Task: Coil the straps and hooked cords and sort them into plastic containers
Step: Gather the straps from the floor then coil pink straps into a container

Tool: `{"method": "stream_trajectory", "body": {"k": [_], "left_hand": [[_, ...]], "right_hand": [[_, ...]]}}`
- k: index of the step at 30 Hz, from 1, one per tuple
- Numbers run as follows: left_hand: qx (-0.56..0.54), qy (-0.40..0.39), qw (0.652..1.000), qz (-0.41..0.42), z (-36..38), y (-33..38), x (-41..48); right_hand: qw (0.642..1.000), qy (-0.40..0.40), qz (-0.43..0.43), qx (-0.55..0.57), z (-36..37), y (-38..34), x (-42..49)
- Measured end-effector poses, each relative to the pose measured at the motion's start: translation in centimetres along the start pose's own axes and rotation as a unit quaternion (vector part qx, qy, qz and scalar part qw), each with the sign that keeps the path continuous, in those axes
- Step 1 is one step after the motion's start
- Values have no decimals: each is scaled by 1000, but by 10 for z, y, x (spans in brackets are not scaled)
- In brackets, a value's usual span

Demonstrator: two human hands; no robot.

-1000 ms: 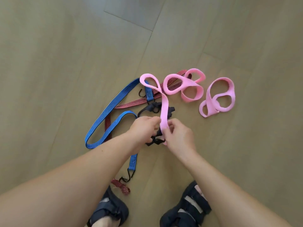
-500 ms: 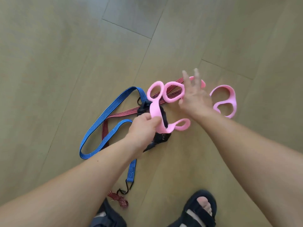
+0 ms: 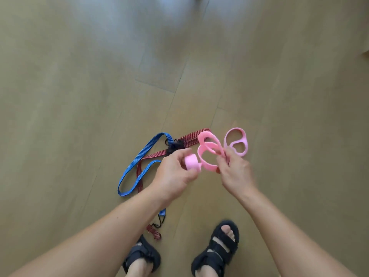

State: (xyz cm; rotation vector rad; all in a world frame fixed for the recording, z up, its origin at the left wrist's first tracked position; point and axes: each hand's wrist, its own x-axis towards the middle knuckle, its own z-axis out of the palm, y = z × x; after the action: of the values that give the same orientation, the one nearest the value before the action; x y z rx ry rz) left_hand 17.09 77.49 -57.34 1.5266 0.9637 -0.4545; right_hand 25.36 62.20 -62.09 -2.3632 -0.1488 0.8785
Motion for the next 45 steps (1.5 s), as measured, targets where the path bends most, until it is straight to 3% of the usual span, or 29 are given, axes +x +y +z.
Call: {"method": "stream_trajectory", "body": {"k": [7,13,17,21,25,32,36,39,45], "left_hand": [[131,10,968,214,-6,158,-170],[214,43,886,410,-22,268,-324],[212,76,845,485,-41,312,-416],[119,39,854,506,-59,335,-481],[44,-88,877,470,-64,333,-519],[44,-243,842,479,-74,316,-563],[74,-269,846,454,-78,313,-583],[88,-301,843,438,-76,304,-600],[109,-442,783,423,-61,281,-636]], "right_hand": [[987,77,-62,128,-151,-123,-139],[970,112,-159,147,-285,-208,-280],[948,133,-210,201,-344,-241,-375],[924,180,-232,245,-370,-265,-441],[917,185,-215,280,-370,-281,-493],[884,230,-175,367,-344,-313,-573],[869,304,-136,367,-336,-324,-608],[837,358,-101,402,-333,-329,-635],[742,366,-103,553,-327,-325,-690]]}}
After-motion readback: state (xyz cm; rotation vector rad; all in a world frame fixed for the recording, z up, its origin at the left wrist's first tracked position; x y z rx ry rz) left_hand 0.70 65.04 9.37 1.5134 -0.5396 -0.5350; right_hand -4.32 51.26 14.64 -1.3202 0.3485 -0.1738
